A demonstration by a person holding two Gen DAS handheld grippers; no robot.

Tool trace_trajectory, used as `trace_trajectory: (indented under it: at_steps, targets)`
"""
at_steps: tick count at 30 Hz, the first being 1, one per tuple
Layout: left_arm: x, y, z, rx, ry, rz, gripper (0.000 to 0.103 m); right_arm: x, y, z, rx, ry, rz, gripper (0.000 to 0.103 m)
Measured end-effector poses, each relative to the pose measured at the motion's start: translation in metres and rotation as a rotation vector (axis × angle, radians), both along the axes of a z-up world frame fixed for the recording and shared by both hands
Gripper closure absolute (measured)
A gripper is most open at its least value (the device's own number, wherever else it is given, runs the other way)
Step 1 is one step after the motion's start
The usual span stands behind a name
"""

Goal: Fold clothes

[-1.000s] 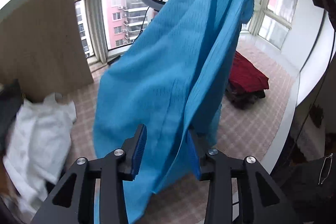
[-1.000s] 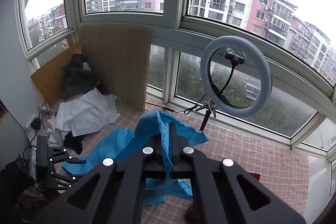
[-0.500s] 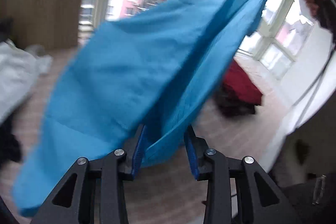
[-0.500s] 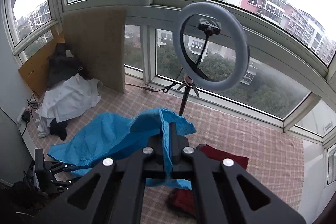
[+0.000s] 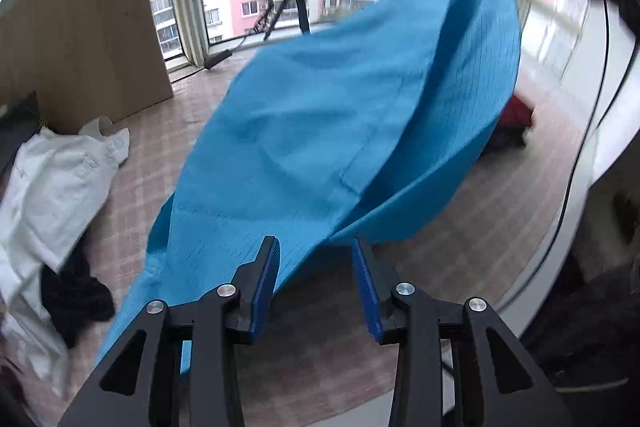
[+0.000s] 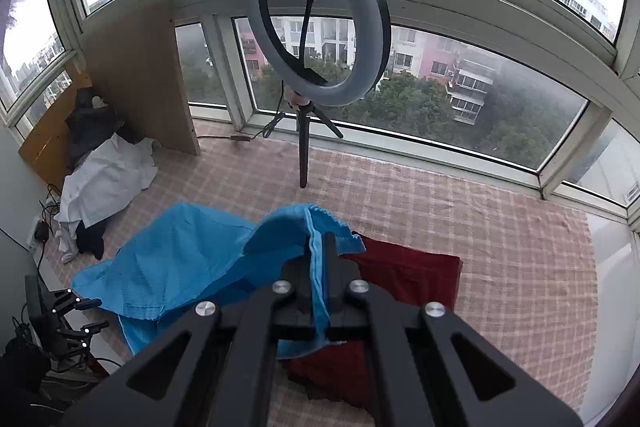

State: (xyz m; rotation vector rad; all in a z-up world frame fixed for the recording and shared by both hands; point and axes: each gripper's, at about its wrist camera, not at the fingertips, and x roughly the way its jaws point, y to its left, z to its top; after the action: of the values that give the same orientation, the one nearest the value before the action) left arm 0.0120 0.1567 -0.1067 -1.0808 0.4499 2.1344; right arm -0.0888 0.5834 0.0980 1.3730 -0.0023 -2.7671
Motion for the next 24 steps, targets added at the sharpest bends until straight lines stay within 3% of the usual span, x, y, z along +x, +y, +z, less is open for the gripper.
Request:
trace_trajectory:
  at_steps: [2, 13, 14, 15, 16, 18, 20, 24]
  targets:
    - [0.002, 0.009, -0.009, -0.039, 0.019, -0.019, 0.067, -0.003, -0.003, 0.001, -0.002, 0.005, 0.015, 0.102]
    - [-0.020, 0.030, -0.042, 0.003, -0.001, -0.118, 0.067, -0.015, -0.023, 0.003, 0.002, -0.004, 0.069, 0.102]
    - [-0.024, 0.034, -0.046, -0.008, -0.007, -0.130, 0.070, -0.015, -0.024, 0.003, 0.003, -0.007, 0.069, 0.102]
    - [-0.027, 0.036, -0.051, -0.020, -0.014, -0.140, 0.089, -0.015, -0.025, 0.003, 0.003, -0.008, 0.067, 0.102]
    - [-0.029, 0.036, -0.056, -0.034, -0.020, -0.144, 0.102, -0.015, -0.025, 0.003, 0.002, -0.008, 0.065, 0.102]
    - [-0.033, 0.033, -0.061, -0.033, -0.036, -0.145, 0.103, -0.015, -0.026, 0.003, 0.000, -0.009, 0.062, 0.102]
    - [-0.034, 0.025, -0.053, 0.010, -0.048, -0.128, 0.103, -0.015, -0.026, 0.003, 0.004, -0.011, 0.059, 0.102]
    - [-0.039, -0.005, -0.003, 0.077, 0.023, -0.049, 0.103, -0.013, -0.017, 0.009, -0.004, 0.009, 0.031, 0.102]
